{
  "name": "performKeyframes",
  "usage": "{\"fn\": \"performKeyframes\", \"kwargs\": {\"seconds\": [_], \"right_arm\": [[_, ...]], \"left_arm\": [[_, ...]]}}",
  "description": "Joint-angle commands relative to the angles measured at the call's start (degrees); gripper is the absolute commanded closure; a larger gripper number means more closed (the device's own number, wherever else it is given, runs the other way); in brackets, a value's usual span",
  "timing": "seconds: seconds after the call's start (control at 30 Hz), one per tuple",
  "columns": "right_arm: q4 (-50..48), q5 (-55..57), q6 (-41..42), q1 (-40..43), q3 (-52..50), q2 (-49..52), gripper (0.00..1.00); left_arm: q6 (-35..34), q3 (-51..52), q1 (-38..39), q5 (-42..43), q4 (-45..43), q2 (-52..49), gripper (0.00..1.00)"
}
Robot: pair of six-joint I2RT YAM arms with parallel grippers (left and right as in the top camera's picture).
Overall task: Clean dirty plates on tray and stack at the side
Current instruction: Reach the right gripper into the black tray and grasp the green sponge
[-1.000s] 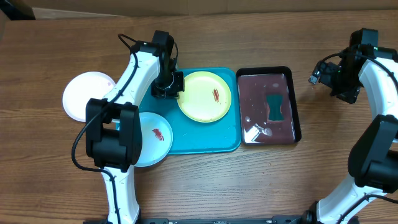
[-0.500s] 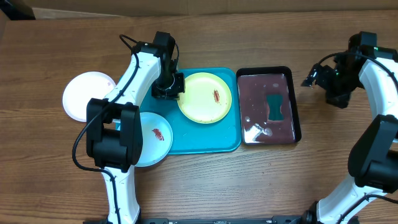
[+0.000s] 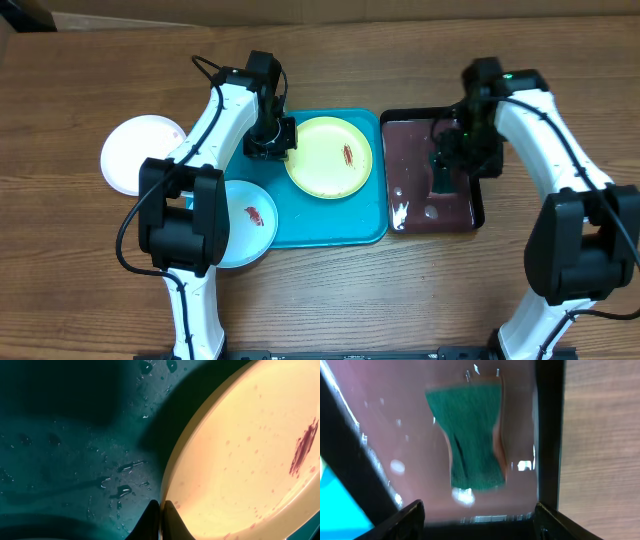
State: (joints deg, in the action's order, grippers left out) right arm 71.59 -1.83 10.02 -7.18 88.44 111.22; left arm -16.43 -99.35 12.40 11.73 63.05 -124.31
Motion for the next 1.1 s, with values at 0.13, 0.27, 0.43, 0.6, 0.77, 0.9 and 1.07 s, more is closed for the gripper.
{"fn": "performKeyframes", "kwargs": {"seconds": [0.13, 0.27, 0.43, 0.6, 0.77, 0.9, 1.07], "right_arm": [[-8.96, 4.55, -0.44, -1.92, -5.99, -0.39, 0.29], [-16.28, 2.23, -0.44, -1.92, -10.58, -0.39, 0.30], [-19.50, -2.19, -0.42, -1.92, -12.59, -0.35, 0.55], [-18.21, -3.39, -0.44, -1.92, -12.59, -0.35, 0.95], [-15.76, -5.55, -0.48, -2.34, -12.59, -0.35, 0.78], [-16.02, -5.03, -0.50, -2.47, -12.59, -0.35, 0.39], [-18.62, -4.26, -1.07, -2.47, -13.07, -0.35, 0.54]], "left_arm": [[-0.74, 0.63, 0.44, -0.28, 0.17, -0.76, 0.94], [-0.74, 0.63, 0.44, -0.31, 0.15, -0.74, 0.95], [-0.74, 0.63, 0.44, -0.31, 0.13, -0.74, 0.95], [-0.72, 0.63, 0.44, -0.31, 0.17, -0.76, 0.95], [-0.74, 0.63, 0.44, -0.31, 0.11, -0.76, 0.95], [-0.72, 0.63, 0.44, -0.33, 0.15, -0.76, 0.95], [-0.72, 0.63, 0.44, -0.33, 0.15, -0.76, 0.96]]}}
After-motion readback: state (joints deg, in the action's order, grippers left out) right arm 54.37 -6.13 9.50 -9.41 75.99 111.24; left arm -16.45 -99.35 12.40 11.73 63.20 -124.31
